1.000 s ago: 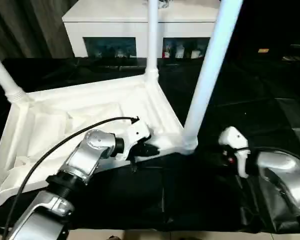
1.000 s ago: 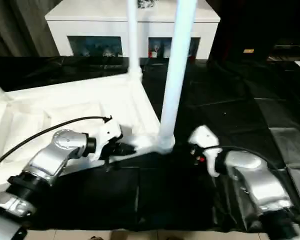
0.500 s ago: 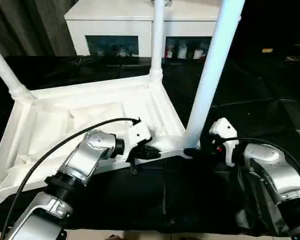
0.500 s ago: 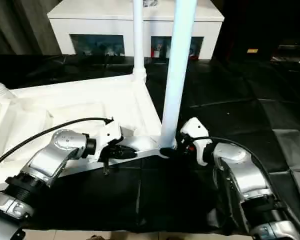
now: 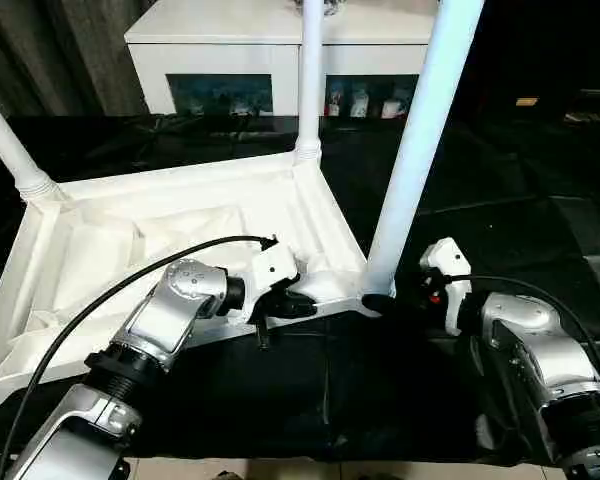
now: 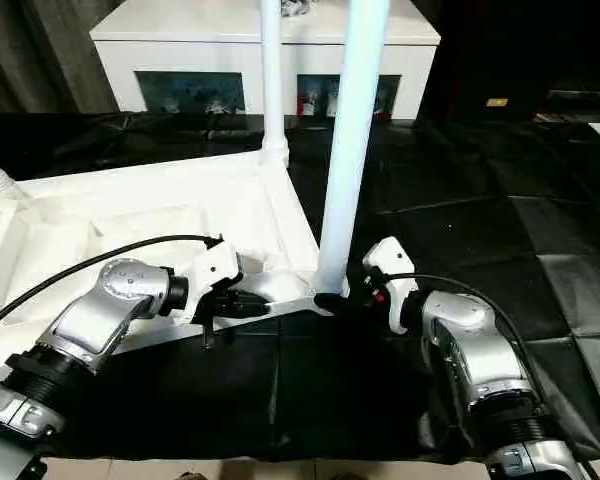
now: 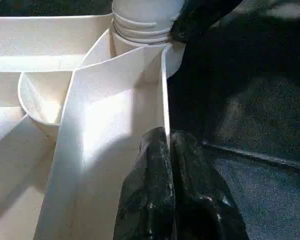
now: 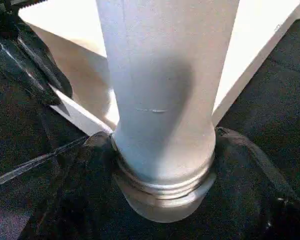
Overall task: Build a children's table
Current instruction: Rotate leg to tighten
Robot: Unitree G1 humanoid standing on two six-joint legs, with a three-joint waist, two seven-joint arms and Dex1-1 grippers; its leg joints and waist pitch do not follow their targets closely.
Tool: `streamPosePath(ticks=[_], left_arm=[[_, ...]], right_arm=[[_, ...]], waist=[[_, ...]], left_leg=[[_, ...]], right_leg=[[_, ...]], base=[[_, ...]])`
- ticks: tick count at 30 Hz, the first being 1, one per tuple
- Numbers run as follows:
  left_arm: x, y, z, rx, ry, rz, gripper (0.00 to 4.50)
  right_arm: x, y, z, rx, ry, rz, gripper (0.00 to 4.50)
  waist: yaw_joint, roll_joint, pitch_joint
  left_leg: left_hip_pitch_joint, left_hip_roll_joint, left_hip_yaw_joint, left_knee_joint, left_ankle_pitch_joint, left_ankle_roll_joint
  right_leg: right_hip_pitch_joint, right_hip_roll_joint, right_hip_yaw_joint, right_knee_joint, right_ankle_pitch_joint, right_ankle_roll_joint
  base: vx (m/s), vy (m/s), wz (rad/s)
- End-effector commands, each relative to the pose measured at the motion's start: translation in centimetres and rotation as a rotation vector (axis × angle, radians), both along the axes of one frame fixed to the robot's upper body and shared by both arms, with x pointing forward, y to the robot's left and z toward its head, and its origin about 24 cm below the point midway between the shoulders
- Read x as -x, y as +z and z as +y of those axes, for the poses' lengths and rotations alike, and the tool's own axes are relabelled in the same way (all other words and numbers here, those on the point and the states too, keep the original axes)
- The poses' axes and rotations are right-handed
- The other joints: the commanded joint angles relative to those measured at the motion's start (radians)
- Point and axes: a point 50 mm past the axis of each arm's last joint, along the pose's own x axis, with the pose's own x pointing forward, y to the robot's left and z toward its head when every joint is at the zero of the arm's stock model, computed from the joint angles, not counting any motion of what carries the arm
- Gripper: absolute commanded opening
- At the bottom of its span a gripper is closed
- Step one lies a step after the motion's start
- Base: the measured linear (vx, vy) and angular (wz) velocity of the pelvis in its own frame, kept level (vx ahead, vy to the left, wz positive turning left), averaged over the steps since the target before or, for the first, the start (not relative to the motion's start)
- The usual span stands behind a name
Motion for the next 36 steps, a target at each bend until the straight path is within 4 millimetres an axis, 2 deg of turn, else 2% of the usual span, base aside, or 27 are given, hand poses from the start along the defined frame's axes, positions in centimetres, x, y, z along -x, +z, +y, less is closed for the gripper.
streamPosePath(ticks=[1,4,6,7,8,9,10,11,13,16,17,19,20,23,24,25,27,29,31,34,36], left_arm=[[0.6,0.5,-1.1,0.016,-0.086,-0.004,0.0],[0.6,0.3,-1.2,0.01,-0.079,-0.001,0.0],[0.5,0.0,-1.4,-0.003,-0.051,-0.009,0.0],[0.4,-0.2,-1.6,-0.008,-0.031,-0.013,0.0],[0.1,-0.7,-2.2,-0.019,0.015,-0.031,0.0],[0.1,-0.7,-2.3,-0.019,0.018,-0.032,0.0],[-0.1,-1.0,-2.9,-0.017,0.056,-0.039,0.0],[-0.2,-1.3,-3.8,-0.003,0.095,-0.037,0.0],[-0.3,-1.7,-5.4,0.027,0.149,-0.027,0.0],[-0.5,-1.9,-7.7,0.049,0.212,-0.035,0.0],[-0.7,-1.8,-9.0,0.062,0.247,-0.044,0.0],[-1.1,-1.6,-10.6,0.072,0.29,-0.084,0.0],[-1.1,-1.5,-11.0,0.07,0.289,-0.103,0.0],[-1.3,-1.2,-12.0,0.07,0.285,-0.152,0.0],[-1.3,-1.2,-12.0,0.069,0.285,-0.154,0.0],[-1.4,-1.1,-11.9,0.065,0.281,-0.163,0.0],[-1.6,-1.1,-11.6,0.06,0.278,-0.165,0.0],[-1.8,-1.2,-11.1,0.056,0.285,-0.168,0.0],[-2.0,-1.2,-10.6,0.049,0.286,-0.178,0.0],[-2.1,-1.2,-10.2,0.048,0.284,-0.18,0.0],[-2.1,-1.3,-9.5,0.044,0.264,-0.18,0.0]], right_arm=[[-0.6,0.8,0.2,-0.044,-0.018,-0.035,2.73],[-0.6,0.1,0.5,-0.064,-0.082,-0.035,2.73],[-1.2,-0.5,0.7,-0.042,-0.209,-0.054,2.72],[-1.4,-0.9,0.8,-0.027,-0.275,-0.061,2.72],[-1.8,-1.5,1.0,-0.007,-0.412,-0.052,2.72],[-1.8,-1.6,1.0,-0.007,-0.42,-0.051,2.72],[-2.0,-2.0,1.2,-0.001,-0.516,-0.038,2.72],[-2.1,-2.4,1.6,0.0,-0.598,-0.026,2.72],[-2.3,-2.9,2.5,0.028,-0.68,-0.015,2.72],[-2.8,-3.2,4.5,0.056,-0.693,-0.016,2.72],[-3.1,-3.1,5.8,0.06,-0.692,-0.026,2.71],[-3.4,-2.9,7.2,0.079,-0.71,-0.042,2.7],[-3.4,-2.8,7.7,0.07,-0.702,-0.041,2.7],[-3.5,-2.6,8.9,0.038,-0.687,-0.039,2.7],[-3.5,-2.6,8.9,0.038,-0.687,-0.04,2.7],[-3.5,-2.3,9.1,0.009,-0.671,-0.04,2.7],[-3.5,-1.9,9.1,-0.042,-0.651,-0.044,3.24],[-3.4,-1.4,8.6,-0.054,-0.656,-0.074,3.4],[-3.4,-1.2,8.0,-0.048,-0.681,-0.094,3.59],[-3.3,-1.0,7.4,-0.043,-0.692,-0.101,3.81],[-3.2,-0.6,6.0,-0.011,-0.702,-0.125,3.92]], waist=[[0.001,-0.009,-0.067],[-0.002,-0.009,-0.067],[-0.007,-0.008,-0.066],[-0.009,-0.008,-0.064],[-0.013,-0.009,-0.065],[-0.014,-0.008,-0.063],[-0.015,-0.008,-0.063],[-0.02,-0.006,-0.061],[-0.025,-0.005,-0.058],[-0.031,-0.002,-0.055],[-0.034,-0.004,-0.054],[-0.034,-0.005,-0.054],[-0.032,-0.01,-0.054],[-0.027,-0.006,-0.053],[-0.027,-0.007,-0.054],[-0.026,-0.004,-0.054],[-0.024,-0.005,-0.054],[-0.023,-0.003,-0.056],[-0.024,-0.003,-0.059],[-0.027,-0.004,-0.061],[-0.026,-0.004,-0.06]], left_leg=[[0.021,0.047,-0.02,-0.075,-0.181,0.07],[0.019,0.046,-0.02,-0.075,-0.181,0.068],[0.021,0.047,-0.02,-0.077,-0.191,0.061],[0.02,0.047,-0.021,-0.079,-0.195,0.046],[0.02,0.044,-0.022,-0.08,-0.213,0.035],[0.022,0.045,-0.021,-0.082,-0.217,0.029],[0.023,0.045,-0.022,-0.083,-0.226,0.022],[0.024,0.044,-0.022,-0.086,-0.25,0.001],[0.029,0.042,-0.023,-0.089,-0.304,-0.02],[0.038,0.041,-0.03,-0.094,-0.395,-0.036],[0.038,0.039,-0.032,-0.095,-0.425,-0.039],[0.044,0.036,-0.031,-0.095,-0.441,-0.039],[0.047,0.034,-0.029,-0.092,-0.443,-0.033],[0.042,0.033,-0.032,-0.095,-0.44,-0.016],[0.042,0.034,-0.032,-0.095,-0.439,-0.015],[0.042,0.034,-0.033,-0.096,-0.441,-0.015],[0.039,0.035,-0.033,-0.098,-0.439,-0.014],[0.033,0.036,-0.035,-0.101,-0.423,-0.013],[0.021,0.038,-0.038,-0.104,-0.387,-0.01],[0.02,0.039,-0.033,-0.101,-0.357,0.003],[0.022,0.039,-0.032,-0.1,-0.35,0.01]], right_leg=[[0.051,-0.043,0.024,-0.048,-0.141,-0.28],[0.052,-0.044,0.025,-0.048,-0.141,-0.28],[0.046,-0.043,0.026,-0.05,-0.16,-0.274],[0.047,-0.044,0.025,-0.052,-0.179,-0.267],[0.047,-0.043,0.025,-0.054,-0.208,-0.258],[0.044,-0.041,0.026,-0.057,-0.217,-0.254],[0.043,-0.042,0.026,-0.058,-0.227,-0.25],[0.04,-0.039,0.026,-0.061,-0.251,-0.237],[0.036,-0.038,0.025,-0.068,-0.298,-0.223],[0.035,-0.038,0.021,-0.081,-0.379,-0.197],[0.033,-0.039,0.021,-0.087,-0.404,-0.181],[0.028,-0.038,0.021,-0.094,-0.424,-0.167],[0.026,-0.038,0.021,-0.098,-0.434,-0.161],[0.027,-0.04,0.019,-0.104,-0.471,-0.134],[0.026,-0.041,0.019,-0.106,-0.475,-0.13],[0.026,-0.041,0.018,-0.106,-0.483,-0.127],[0.028,-0.042,0.018,-0.106,-0.482,-0.123],[0.031,-0.043,0.018,-0.102,-0.458,-0.125],[0.041,-0.044,0.019,-0.094,-0.406,-0.132],[0.041,-0.044,0.021,-0.088,-0.337,-0.164],[0.04,-0.045,0.022,-0.088,-0.33,-0.173]], base=[[0.0,0.0,0.0],[0.0,0.0,0.0],[0.0,0.0,0.0],[0.0,0.0,0.0],[0.0,0.0,0.0],[0.0,0.0,0.0],[0.0,0.0,0.0],[0.0,0.0,0.0],[0.0,0.0,0.0],[0.0,0.0,0.0],[0.0,0.0,0.0],[0.0,0.0,0.0],[0.0,0.0,0.0],[0.0,0.0,0.0],[0.0,0.0,0.0],[0.0,0.0,0.0],[0.0,0.0,0.0],[0.0,0.0,0.0],[0.0,0.0,0.0],[0.0,0.0,0.0],[0.0,0.0,0.0]])
